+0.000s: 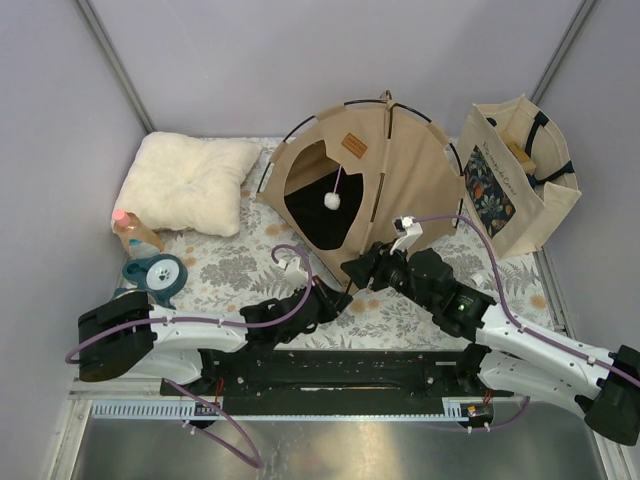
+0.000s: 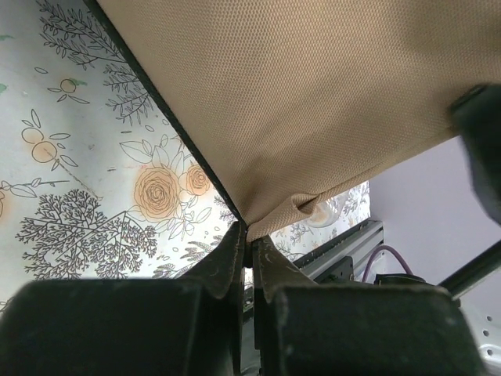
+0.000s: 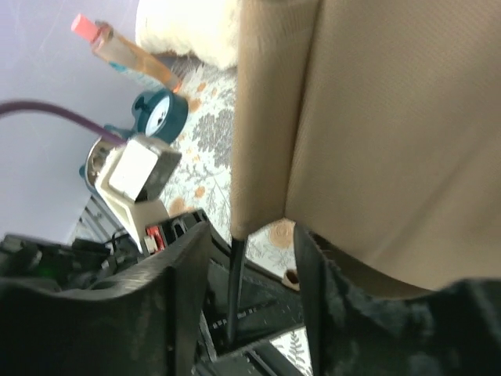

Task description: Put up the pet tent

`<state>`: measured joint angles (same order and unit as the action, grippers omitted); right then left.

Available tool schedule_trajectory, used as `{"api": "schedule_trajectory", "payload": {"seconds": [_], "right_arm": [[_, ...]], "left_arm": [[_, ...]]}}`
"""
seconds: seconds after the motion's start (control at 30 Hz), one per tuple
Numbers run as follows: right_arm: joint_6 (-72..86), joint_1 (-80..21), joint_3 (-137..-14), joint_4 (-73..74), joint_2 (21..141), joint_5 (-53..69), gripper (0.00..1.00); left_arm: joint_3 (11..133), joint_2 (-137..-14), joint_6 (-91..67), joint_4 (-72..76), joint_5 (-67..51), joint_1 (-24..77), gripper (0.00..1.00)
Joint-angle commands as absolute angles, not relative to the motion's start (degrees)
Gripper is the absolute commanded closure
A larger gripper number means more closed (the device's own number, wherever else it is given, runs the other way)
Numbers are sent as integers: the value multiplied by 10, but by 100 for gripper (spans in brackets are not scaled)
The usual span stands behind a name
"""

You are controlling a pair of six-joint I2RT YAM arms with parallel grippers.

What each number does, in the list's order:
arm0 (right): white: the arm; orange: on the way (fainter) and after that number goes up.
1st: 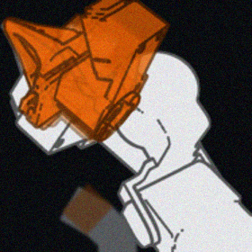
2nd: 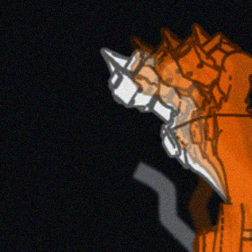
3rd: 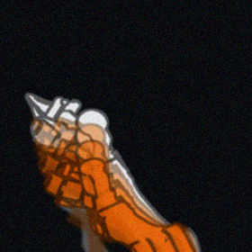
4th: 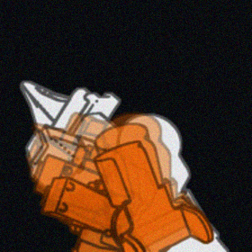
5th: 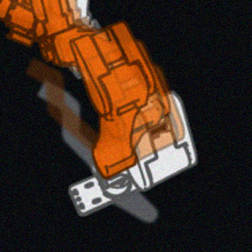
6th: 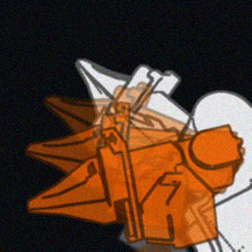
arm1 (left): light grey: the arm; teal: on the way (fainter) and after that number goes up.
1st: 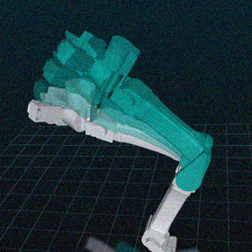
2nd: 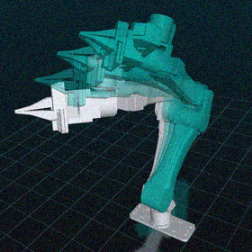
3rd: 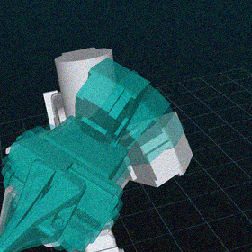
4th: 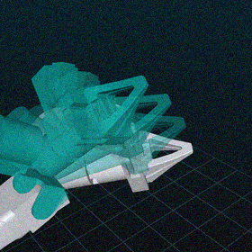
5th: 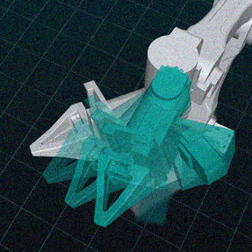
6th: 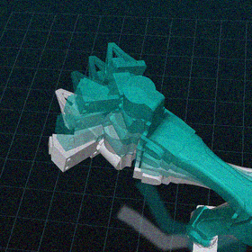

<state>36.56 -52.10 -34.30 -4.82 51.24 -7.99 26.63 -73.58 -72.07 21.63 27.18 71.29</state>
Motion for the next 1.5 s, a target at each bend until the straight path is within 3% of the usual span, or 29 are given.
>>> {"api": "schedule_trajectory", "payload": {"seconds": [0.0, 0.17, 0.4, 0.7, 0.8, 0.83, 1.17, 1.47], "right_arm": [[348, -512, -313, -22, 486, -30, 40], [352, -512, -286, -35, 472, 38, 40], [343, -512, -272, -66, 482, 89, 60], [350, -512, -261, -67, 493, 132, 64], [347, -512, -260, -67, 491, 120, 97], [346, -512, -262, -63, 489, 109, 100], [316, -512, -311, -35, 464, -131, 100], [307, -512, -345, -65, 487, -181, 100]], "left_arm": [[272, -712, -711, 224, 257, 718, 100], [276, -720, -708, 228, 256, 718, 100], [278, -732, -709, 236, 255, 718, 100], [278, -733, -698, 233, 264, 717, 100], [276, -738, -693, 236, 264, 717, 100], [276, -740, -692, 236, 264, 717, 100], [267, -789, -612, 217, 242, 719, 100], [258, -845, -520, 298, 233, 756, 100]]}}
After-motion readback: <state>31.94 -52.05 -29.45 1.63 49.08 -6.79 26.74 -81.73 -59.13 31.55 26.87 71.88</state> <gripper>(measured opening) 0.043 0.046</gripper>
